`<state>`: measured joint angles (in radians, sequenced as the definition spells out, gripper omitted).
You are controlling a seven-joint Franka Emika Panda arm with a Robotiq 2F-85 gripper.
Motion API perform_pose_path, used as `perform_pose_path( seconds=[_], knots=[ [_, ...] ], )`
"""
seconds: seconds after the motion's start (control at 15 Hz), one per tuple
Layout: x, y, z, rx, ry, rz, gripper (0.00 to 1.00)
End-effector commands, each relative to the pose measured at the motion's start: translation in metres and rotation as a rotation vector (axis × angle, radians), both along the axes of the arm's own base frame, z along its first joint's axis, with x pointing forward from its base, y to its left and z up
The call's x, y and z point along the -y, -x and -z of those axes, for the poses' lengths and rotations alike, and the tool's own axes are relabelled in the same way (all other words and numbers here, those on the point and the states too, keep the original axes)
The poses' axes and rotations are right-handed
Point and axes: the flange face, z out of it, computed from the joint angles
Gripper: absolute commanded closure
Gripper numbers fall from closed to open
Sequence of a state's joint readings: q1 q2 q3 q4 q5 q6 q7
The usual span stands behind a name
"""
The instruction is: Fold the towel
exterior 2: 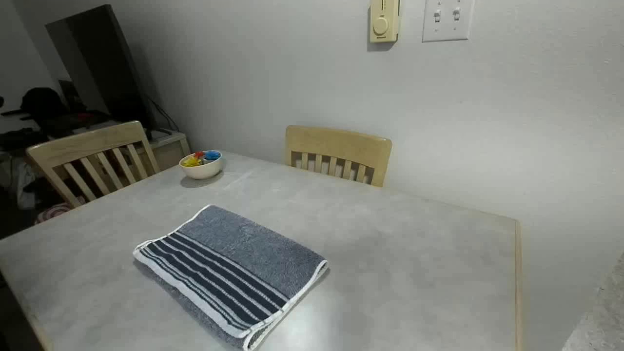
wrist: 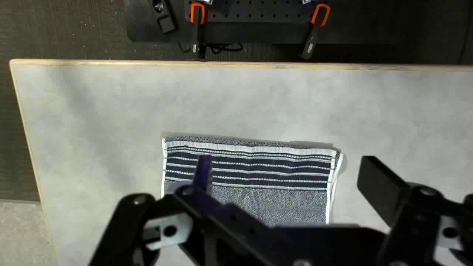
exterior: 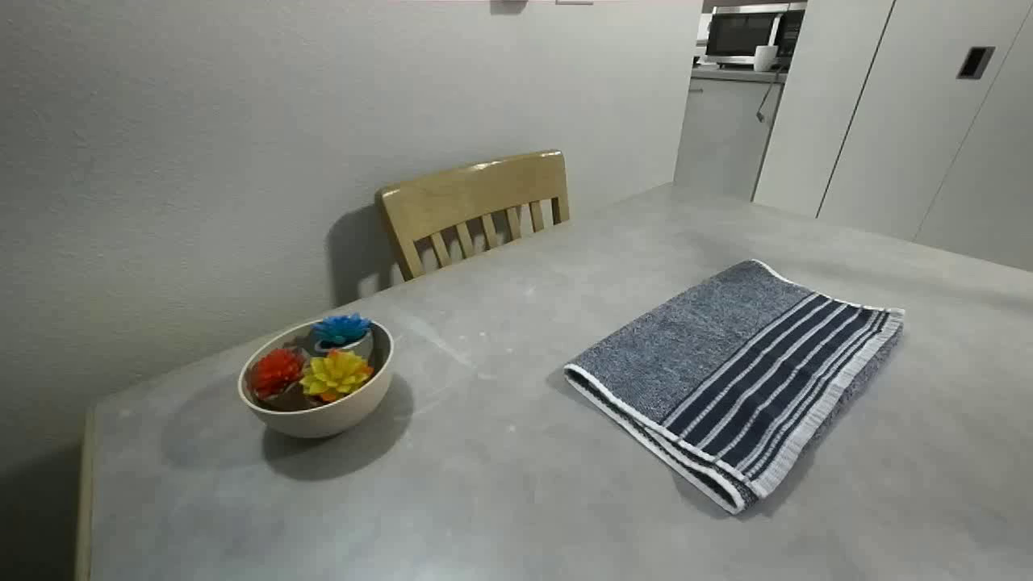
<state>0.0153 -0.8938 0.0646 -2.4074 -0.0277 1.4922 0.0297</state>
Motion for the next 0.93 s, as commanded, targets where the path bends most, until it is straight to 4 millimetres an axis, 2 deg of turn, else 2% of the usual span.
perform_pose_path(
  seconds=[0.0,0.53,0.87],
  knots=[
    [0.0,0.0,-0.001,-0.001,0.0,0.0,0.0],
    [-0.008,-0.028,0.024,-0.061,-0.036,-0.027,0.0],
    [-0.022,-0.06,0.058,-0.104,-0.096,-0.05,0.0]
  ],
)
